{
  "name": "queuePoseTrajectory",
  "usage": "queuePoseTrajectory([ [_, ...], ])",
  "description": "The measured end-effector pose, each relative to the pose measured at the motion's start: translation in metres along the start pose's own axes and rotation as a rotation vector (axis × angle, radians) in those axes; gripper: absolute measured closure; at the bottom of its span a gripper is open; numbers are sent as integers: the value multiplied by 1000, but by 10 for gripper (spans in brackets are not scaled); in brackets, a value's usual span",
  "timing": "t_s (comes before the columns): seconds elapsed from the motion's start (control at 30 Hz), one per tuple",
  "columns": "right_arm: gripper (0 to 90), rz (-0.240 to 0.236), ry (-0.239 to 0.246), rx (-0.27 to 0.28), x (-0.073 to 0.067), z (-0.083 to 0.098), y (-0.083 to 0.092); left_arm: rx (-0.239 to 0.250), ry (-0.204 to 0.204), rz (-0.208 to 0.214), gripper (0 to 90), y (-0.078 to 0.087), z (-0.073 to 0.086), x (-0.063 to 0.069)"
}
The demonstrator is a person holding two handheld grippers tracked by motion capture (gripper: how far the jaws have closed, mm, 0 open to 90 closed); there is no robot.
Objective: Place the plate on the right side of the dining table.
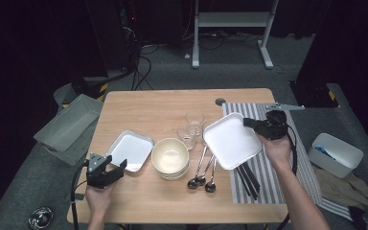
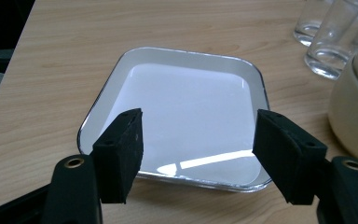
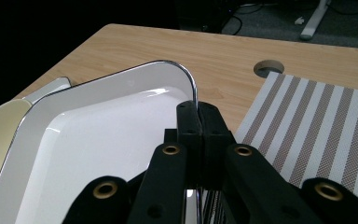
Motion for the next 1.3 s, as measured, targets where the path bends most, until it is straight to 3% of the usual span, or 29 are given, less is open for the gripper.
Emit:
queuePoseTrajectory([
  [0.13,890,7,-10,0,3,2,0,2,24,-2,329,0,7,-3],
  [0.33,890,16,-24,-1,7,7,2,-24,5,1,318,0,21,-3],
  [0.5,890,27,-31,5,11,9,5,-29,26,3,302,0,29,-6],
  [0.77,890,54,-52,12,20,15,11,-36,43,-30,300,0,35,-13],
  [1.13,890,97,-87,16,35,27,19,-58,36,-48,299,-3,40,-16],
  [1.3,890,115,-102,21,41,31,23,-79,9,-62,293,-5,40,-15],
])
Point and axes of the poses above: each handheld gripper's, and its own axes: y roughly backward along the jaws, z roughly out of its underside, x roughly to its right, the point moved 2 cm from there along -y, roughly forward along the jaws, and after that the axes turned 3 degrees about x, right-handed, at the moved point
